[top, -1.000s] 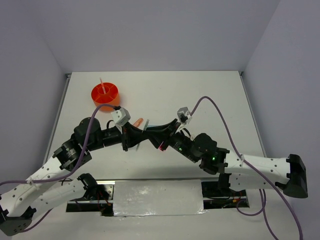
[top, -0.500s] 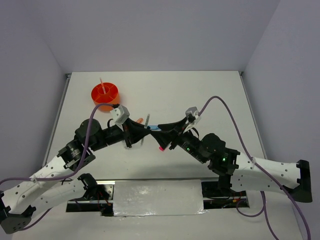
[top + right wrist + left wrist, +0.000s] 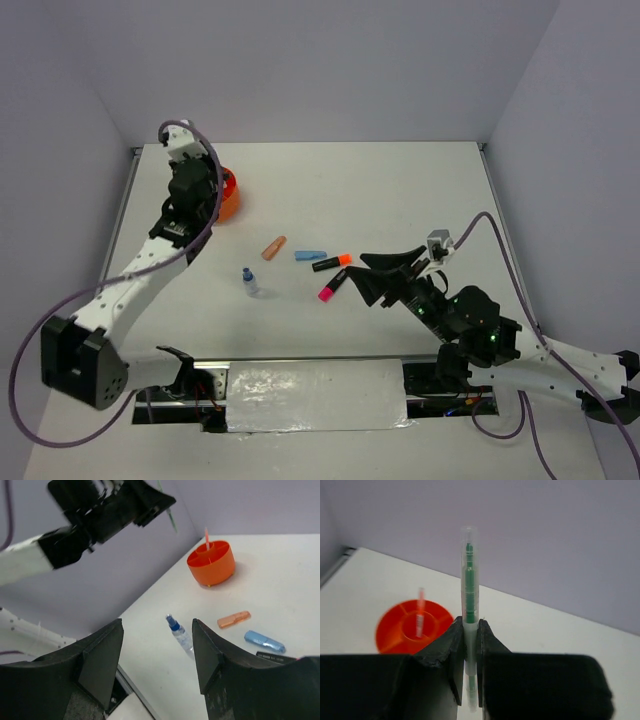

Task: Sort the stationery into containers
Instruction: Place the pen in the storage box.

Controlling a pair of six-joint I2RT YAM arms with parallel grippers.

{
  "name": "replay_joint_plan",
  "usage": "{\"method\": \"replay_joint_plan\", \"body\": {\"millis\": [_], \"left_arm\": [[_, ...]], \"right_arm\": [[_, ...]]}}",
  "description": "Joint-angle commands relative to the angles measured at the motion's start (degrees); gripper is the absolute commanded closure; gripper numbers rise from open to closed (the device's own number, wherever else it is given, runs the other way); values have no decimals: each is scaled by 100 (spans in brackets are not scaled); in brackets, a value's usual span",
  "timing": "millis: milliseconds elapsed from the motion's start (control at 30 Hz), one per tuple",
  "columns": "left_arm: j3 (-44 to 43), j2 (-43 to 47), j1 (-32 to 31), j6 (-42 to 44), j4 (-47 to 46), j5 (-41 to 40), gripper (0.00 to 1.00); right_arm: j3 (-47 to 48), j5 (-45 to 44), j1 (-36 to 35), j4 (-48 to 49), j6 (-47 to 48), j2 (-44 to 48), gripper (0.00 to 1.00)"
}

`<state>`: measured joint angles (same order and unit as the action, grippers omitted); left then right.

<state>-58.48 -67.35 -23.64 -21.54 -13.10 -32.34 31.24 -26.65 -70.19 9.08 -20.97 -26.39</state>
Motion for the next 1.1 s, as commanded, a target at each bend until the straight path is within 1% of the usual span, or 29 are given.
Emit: {"method": "replay_joint_plan", "body": {"millis": [0, 33, 67, 133, 167, 267, 300, 333, 400, 467, 600, 833, 1067], "left_arm": [[-374, -646, 726, -27, -1394, -835, 100], [-401, -978, 825, 114, -1997, -749, 100], [-427, -1147, 921, 359, -2264, -722, 100], [-480, -1515, 1080, 554, -2713, -677, 100], [-463, -1622, 1124, 659, -3124, -651, 98], [-287, -2000, 1274, 590, -3837, -563, 94], [-304, -2097, 1344, 520, -3875, -511, 94], [-348, -2298, 1362, 502, -3884, -450, 97], [-428, -2501, 1362, 493, -3919, -536, 99], [-332, -2774, 1379, 502, -4277, -677, 97], [-374, -3318, 1432, 589, -4516, -634, 97], [-103, -3732, 1564, 511, -5009, -493, 91], [135, -3935, 1669, 387, -5106, -449, 91]], "right_arm": [[-136, 151, 6, -345, -196, -76, 36], [-162, 282, -3, -441, -232, -77, 36], [-189, 362, 6, -460, -258, -77, 36], [-320, 433, 6, -504, -241, -42, 35], [-356, 416, -3, -504, -223, -24, 35], [-461, 389, 6, -451, -136, -24, 33], [-453, 406, 6, -416, -100, -50, 33], [-444, 441, 14, -381, -4, -68, 33], [-400, 503, 14, -346, 84, -94, 33], [-312, 538, 15, -354, 225, -85, 31], [-233, 556, 58, -381, 409, -6, 29], [-180, 661, 120, -390, 594, 38, 26], [-189, 767, 181, -337, 647, -94, 26]]}}
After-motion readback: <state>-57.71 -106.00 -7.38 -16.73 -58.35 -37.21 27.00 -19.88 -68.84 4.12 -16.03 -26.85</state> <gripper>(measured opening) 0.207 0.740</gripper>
